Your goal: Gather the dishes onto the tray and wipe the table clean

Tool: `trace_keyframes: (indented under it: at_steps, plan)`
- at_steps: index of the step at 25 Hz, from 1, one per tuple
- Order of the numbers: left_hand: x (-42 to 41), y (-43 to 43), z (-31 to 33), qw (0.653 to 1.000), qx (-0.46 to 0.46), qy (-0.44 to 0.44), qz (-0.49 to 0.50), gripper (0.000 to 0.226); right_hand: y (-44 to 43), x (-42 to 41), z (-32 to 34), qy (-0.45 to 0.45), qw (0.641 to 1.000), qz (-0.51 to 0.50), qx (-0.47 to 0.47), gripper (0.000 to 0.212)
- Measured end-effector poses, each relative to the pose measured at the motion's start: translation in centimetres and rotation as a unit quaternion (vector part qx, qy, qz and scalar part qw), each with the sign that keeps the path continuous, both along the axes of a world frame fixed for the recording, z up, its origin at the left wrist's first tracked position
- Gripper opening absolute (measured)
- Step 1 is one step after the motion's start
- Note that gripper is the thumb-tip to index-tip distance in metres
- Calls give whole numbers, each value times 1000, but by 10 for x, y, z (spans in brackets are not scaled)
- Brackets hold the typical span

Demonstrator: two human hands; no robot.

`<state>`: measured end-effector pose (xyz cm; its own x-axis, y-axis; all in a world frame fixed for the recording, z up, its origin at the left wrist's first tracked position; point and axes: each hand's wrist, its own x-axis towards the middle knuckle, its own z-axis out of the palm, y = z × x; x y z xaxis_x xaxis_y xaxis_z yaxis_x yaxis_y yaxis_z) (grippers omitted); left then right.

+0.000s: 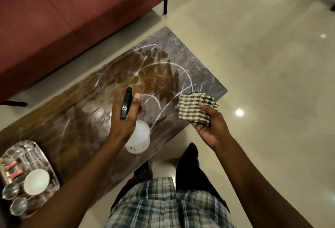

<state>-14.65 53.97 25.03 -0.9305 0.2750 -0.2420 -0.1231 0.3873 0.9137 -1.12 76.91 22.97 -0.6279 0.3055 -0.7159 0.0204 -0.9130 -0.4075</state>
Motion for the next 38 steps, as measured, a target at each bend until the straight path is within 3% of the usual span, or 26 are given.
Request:
trace_keyframes:
  at_steps: [2,5,8,11,13,17,22,25,30,35,38]
  plan:
    - [-2,38,-8,999,6,-5,32,38,45,-11,-6,-9,999,32,2,48]
    - [-6,78,-21,998,0,3,61,60,97,-35,-15,-31,996,83,11,50]
    - [-31,116,-33,996,9,10,91,49,138,-76,-28,-48,993,110,12,38]
    - [-66,150,-48,995,-1,17,97,41,175,-123,-44,-41,991,125,13,48]
    - [-93,170,-65,994,-10,3,108,49,196,-158,-59,-38,990,130,24,54]
    - [-158,212,-109,993,-24,-42,106,60,241,-221,-103,-29,988,140,64,56]
    - [-225,267,-160,992,-25,-75,94,61,281,-283,-163,-41,969,173,170,39]
    - [-255,297,-200,991,-33,-72,106,57,305,-319,-204,-54,937,190,287,24]
    - [-277,330,-243,989,-66,-71,113,53,336,-369,-249,-28,870,202,449,22]
    - [-277,346,-256,988,-71,-58,125,47,343,-434,-268,-8,842,192,504,15]
    - [-276,347,-258,987,-21,-89,129,40,339,-475,-273,-9,794,222,566,10]
